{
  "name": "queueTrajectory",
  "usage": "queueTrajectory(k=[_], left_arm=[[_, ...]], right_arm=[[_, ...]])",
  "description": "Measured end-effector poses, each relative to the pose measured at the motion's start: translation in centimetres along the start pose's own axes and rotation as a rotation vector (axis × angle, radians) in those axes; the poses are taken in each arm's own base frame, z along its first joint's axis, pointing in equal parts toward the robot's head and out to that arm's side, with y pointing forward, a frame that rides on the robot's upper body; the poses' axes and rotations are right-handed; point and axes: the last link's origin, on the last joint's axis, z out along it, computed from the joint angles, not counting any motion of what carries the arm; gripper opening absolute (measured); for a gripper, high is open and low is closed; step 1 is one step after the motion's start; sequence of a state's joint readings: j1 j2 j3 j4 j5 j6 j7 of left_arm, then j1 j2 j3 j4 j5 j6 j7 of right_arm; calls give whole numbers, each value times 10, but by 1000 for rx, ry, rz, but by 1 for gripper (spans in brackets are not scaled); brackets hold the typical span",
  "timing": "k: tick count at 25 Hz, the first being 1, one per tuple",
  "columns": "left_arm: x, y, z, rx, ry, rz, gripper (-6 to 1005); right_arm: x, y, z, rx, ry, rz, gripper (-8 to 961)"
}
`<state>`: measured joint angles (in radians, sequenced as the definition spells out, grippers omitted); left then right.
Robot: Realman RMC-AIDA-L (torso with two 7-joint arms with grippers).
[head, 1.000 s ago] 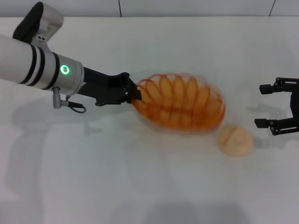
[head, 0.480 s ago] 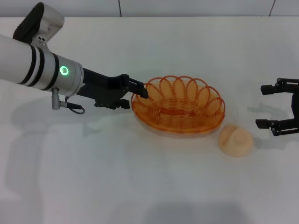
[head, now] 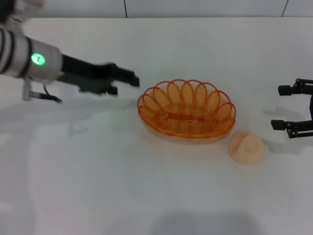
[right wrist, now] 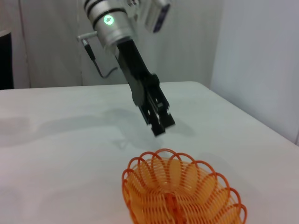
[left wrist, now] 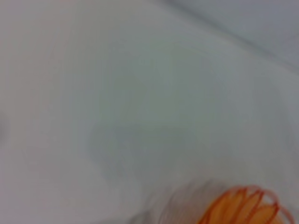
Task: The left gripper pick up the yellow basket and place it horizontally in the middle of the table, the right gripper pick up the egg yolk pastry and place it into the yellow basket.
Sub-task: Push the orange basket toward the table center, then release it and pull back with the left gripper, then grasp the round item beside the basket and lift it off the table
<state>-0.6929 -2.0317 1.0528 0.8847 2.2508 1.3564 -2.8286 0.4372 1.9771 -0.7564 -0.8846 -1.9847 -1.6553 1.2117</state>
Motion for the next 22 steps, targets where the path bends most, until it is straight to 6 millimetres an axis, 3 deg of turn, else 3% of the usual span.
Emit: queueTrajectory(k=[5, 10, 16, 22], left_arm=[[7, -5, -30, -137, 173, 288, 733], [-9, -11, -46, -224, 285, 629, 739], [-30, -26, -62, -238, 248, 852, 745], [-61, -42, -74, -270, 179, 999, 893]], right_arm=[[6, 5, -2, 7, -1, 41, 842], [12, 21, -8, -26, -18, 66, 841], [13, 32, -9, -67, -51, 82, 841], [13, 36, -9, -90, -56, 95, 841]])
